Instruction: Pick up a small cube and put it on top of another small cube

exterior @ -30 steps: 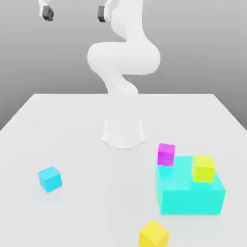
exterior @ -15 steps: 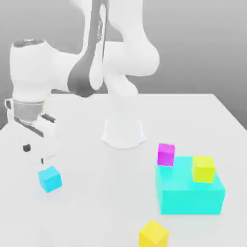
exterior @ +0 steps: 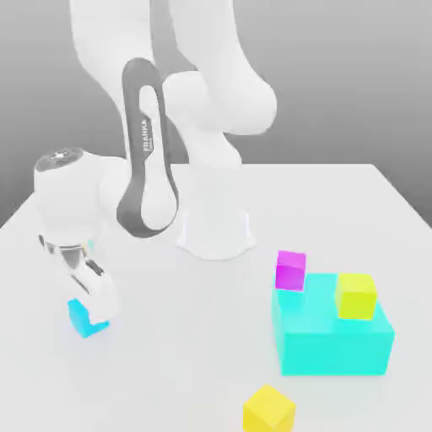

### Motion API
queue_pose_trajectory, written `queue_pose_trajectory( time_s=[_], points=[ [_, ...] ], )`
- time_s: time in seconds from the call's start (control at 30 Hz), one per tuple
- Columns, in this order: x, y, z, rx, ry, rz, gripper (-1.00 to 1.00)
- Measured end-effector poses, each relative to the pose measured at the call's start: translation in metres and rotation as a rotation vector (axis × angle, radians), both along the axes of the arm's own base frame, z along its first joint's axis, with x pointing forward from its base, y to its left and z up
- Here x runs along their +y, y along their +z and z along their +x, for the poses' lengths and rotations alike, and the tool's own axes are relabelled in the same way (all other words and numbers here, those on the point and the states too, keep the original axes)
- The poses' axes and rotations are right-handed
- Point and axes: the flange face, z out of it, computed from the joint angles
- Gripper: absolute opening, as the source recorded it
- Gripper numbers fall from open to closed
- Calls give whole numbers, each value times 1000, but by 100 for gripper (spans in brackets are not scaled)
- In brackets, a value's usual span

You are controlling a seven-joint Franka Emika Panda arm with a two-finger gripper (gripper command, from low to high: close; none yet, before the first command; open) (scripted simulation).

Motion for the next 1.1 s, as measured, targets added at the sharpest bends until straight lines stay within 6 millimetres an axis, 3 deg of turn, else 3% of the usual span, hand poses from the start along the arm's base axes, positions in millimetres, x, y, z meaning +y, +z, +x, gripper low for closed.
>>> queue_pose_trajectory(
  time_s=[0.23,0.3,0.37,0.47,0.67,0.8,0.93,1.0,1.1],
  points=[
    [0,56,0,-1,-2,1,-100],
    [15,71,18,-4,-1,1,-100],
    [56,85,52,-8,52,0,-100],
    [105,107,84,-13,64,1,-100],
    [231,150,119,-17,112,7,-100],
    [327,177,113,-13,156,9,-100],
    [421,202,81,-4,205,6,-100],
    [440,192,72,-1,214,-1,-100],
    [445,159,70,-1,216,-4,-100]
  ],
)
